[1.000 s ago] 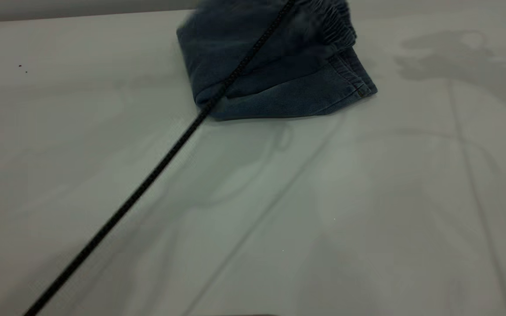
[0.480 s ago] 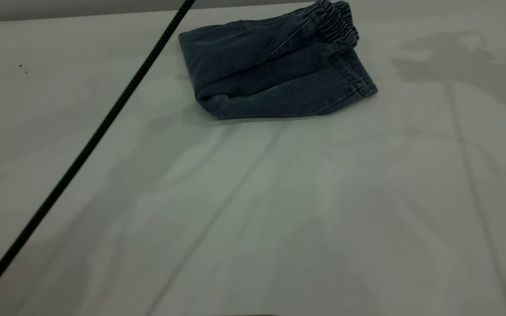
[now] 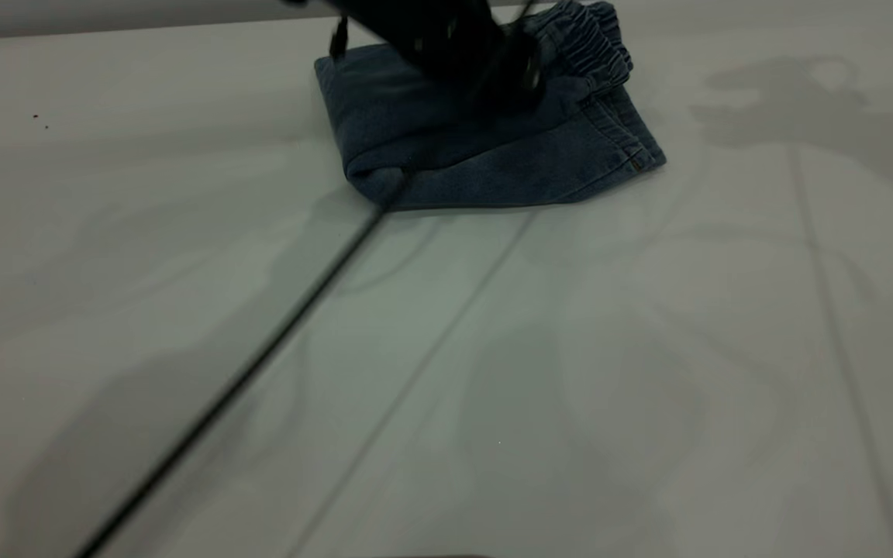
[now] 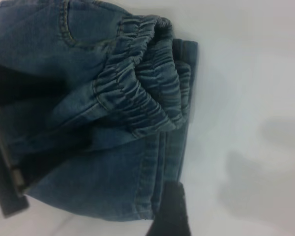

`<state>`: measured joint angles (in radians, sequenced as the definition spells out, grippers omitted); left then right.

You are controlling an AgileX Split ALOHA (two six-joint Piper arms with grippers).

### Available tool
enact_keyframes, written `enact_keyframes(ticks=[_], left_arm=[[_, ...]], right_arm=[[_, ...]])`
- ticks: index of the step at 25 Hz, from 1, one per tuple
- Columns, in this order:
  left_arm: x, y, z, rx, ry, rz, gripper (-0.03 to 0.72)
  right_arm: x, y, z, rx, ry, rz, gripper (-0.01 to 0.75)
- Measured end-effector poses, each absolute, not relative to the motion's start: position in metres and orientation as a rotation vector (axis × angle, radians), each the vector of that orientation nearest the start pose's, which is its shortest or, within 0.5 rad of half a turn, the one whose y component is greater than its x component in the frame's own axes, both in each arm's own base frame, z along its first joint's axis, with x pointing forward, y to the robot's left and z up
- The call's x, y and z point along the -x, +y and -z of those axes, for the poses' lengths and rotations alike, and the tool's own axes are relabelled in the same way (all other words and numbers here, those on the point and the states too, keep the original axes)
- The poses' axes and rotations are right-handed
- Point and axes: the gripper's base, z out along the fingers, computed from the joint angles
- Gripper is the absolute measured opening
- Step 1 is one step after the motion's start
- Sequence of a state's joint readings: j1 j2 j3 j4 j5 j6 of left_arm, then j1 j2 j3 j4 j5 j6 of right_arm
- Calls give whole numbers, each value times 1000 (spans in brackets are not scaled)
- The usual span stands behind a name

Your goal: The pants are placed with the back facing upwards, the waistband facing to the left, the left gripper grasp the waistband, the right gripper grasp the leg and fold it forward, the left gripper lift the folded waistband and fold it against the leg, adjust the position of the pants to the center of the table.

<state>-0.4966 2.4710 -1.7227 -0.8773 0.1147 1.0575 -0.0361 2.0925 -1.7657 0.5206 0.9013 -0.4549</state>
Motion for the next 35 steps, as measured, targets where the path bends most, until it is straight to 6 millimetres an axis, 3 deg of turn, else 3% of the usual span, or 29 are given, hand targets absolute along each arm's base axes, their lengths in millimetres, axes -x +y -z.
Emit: enact_keyframes(ticks=[4, 9, 14, 17, 19, 21, 25, 30, 35], left_arm=[[-450, -255, -55, -958, 2223, 319, 583], [-432, -248, -63, -1238, 2321, 484, 583], [-415, -238, -73, -1335, 2517, 530, 583], [-417, -232, -88, -1338, 2557, 463, 583], [-423, -231, -112, -1329, 2540, 412, 583], [-425, -230, -147, -1313, 2513, 400, 583], [-411, -226, -222, -1367, 2501, 434, 583], [-399, -216, -285, -1299, 2405, 341, 583], [-374, -196, -353, -994, 2412, 288, 584]], right_arm=[[-463, 19, -237, 236, 2577, -479, 549], [-462, 20, -236, 243, 2591, -489, 549], [-461, 20, -236, 247, 2598, -495, 549], [-461, 20, -239, 253, 2592, -492, 549], [-459, 20, -251, 272, 2571, -479, 549], [-454, 20, -275, 296, 2534, -467, 549], [-421, 23, -348, 360, 2426, -452, 549], [-346, 29, -433, 413, 2334, -454, 549], [-257, 32, -501, 387, 2166, -422, 549]])
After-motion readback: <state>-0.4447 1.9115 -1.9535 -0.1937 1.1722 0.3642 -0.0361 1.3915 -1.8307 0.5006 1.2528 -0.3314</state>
